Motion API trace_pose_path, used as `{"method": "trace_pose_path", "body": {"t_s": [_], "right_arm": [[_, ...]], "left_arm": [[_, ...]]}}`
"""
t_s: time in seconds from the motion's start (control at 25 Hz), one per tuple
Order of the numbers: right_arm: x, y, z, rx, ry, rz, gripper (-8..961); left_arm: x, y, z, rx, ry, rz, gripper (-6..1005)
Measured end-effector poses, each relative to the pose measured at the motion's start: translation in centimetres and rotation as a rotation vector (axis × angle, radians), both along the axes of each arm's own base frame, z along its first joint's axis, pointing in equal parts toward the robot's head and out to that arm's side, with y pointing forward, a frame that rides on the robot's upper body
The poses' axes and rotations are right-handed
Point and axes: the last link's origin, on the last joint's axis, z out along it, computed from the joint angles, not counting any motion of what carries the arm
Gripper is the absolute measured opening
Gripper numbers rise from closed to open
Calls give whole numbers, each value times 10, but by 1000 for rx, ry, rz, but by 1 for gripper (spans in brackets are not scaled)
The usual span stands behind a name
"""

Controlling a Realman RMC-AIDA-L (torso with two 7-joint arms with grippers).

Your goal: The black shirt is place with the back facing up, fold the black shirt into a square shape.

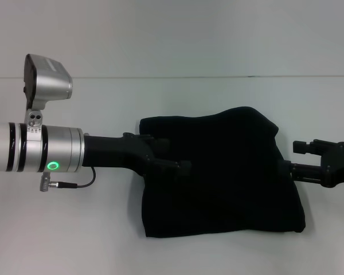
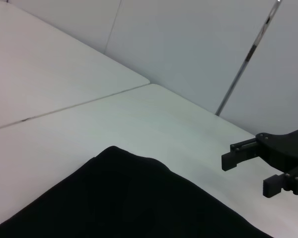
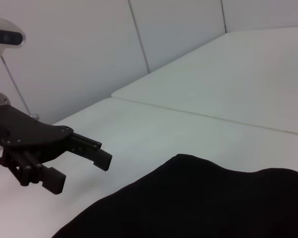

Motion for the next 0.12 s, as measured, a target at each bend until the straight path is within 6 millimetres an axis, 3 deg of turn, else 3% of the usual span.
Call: {"method": "trace_pose_path", "body": {"t_s": [0.12], "right_arm": [[-1, 2, -2, 2, -4, 1, 804]], "left_arm": [[-1, 0, 0, 2, 4, 1, 952]]}}
